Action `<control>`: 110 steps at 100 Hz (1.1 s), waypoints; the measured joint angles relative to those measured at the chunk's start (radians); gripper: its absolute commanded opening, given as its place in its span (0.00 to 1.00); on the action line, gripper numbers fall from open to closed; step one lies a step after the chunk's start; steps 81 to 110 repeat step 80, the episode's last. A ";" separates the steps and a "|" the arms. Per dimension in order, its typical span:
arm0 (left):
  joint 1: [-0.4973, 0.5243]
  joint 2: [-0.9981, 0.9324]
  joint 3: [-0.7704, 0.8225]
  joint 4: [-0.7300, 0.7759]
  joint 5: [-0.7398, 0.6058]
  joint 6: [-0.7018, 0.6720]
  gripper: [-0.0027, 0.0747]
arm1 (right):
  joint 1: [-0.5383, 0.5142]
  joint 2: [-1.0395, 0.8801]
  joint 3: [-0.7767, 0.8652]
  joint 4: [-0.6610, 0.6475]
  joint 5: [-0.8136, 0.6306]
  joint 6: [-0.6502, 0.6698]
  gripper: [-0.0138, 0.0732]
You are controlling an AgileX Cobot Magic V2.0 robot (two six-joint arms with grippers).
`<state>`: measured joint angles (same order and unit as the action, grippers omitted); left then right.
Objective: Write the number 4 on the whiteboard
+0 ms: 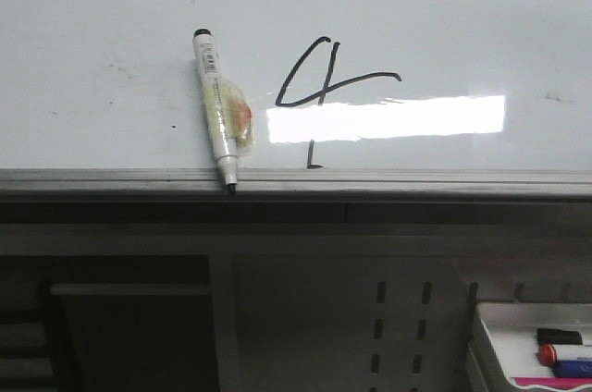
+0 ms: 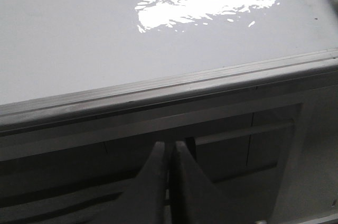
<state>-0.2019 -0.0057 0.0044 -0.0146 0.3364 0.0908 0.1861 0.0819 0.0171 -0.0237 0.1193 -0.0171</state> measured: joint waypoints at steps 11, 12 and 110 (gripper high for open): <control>0.000 0.000 0.000 0.000 0.000 0.000 0.01 | -0.033 -0.081 0.000 -0.009 0.160 0.003 0.08; 0.000 0.000 0.000 0.000 0.000 0.000 0.01 | -0.036 -0.083 0.000 -0.010 0.168 0.003 0.08; 0.000 0.000 0.000 0.000 0.000 0.000 0.01 | -0.057 -0.091 -0.002 -0.022 0.210 0.007 0.08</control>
